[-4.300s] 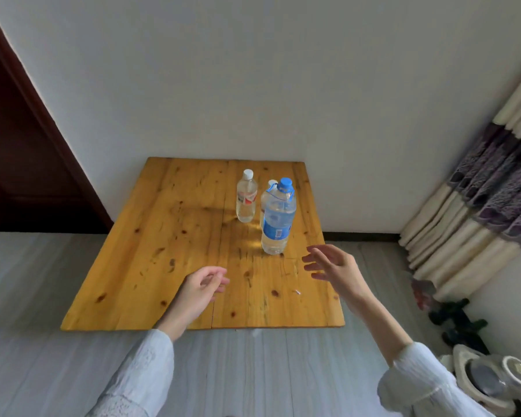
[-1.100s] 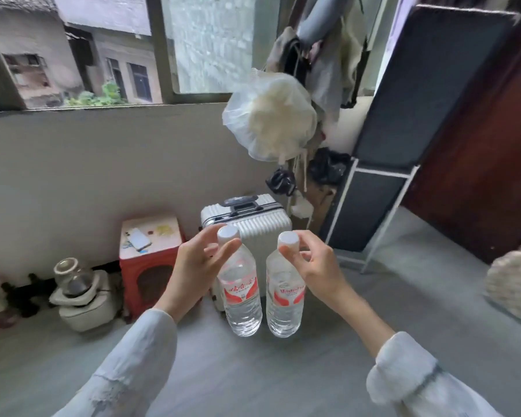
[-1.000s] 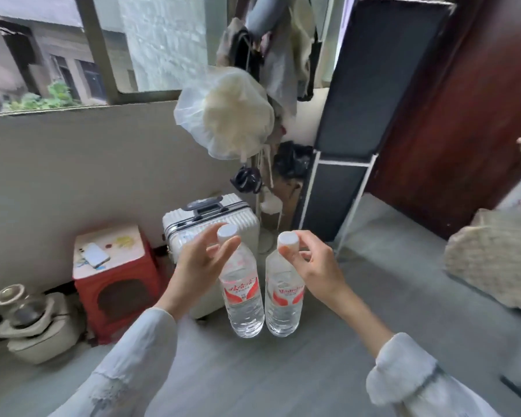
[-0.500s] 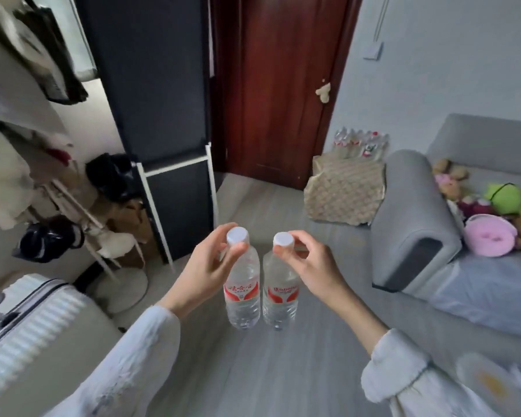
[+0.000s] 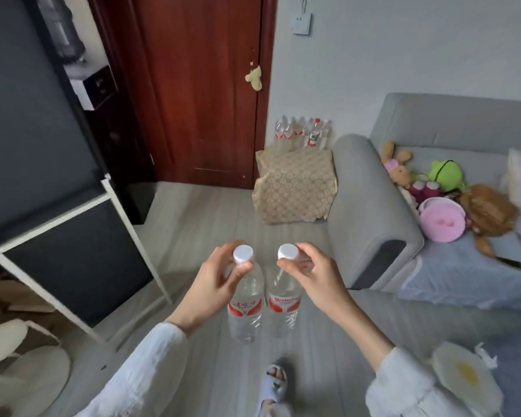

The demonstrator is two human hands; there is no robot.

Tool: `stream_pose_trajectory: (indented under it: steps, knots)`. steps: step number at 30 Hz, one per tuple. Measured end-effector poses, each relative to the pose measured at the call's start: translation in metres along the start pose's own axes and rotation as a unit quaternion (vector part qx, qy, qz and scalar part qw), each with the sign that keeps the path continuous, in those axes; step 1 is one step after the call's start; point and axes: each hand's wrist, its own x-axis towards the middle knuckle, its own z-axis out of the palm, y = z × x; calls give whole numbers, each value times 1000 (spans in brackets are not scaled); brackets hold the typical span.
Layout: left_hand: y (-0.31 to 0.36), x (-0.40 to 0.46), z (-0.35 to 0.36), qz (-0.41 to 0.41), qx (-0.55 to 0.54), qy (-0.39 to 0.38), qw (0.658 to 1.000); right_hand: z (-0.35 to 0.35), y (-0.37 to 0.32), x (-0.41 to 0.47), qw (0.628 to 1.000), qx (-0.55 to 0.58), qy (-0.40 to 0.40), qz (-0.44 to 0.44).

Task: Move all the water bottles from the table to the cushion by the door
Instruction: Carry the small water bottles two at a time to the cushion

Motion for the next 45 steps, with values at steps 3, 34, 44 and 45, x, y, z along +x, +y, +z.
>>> stream_pose_trajectory:
  steps: [3,34,44,45]
  knots:
    - [-14,72,9,-6,13,-6,1000,-7,21,68,1000,4,-14,0]
    - [-123,747,0,42,0,-80,996,-45,141,704,994,-56,69,61]
    - [-156,916,73,-4,44,-97,994,-98,235,863,992,-50,39,110]
    - [-158,935,83,-14,48,-92,994,-104,245,881,992,-46,29,114]
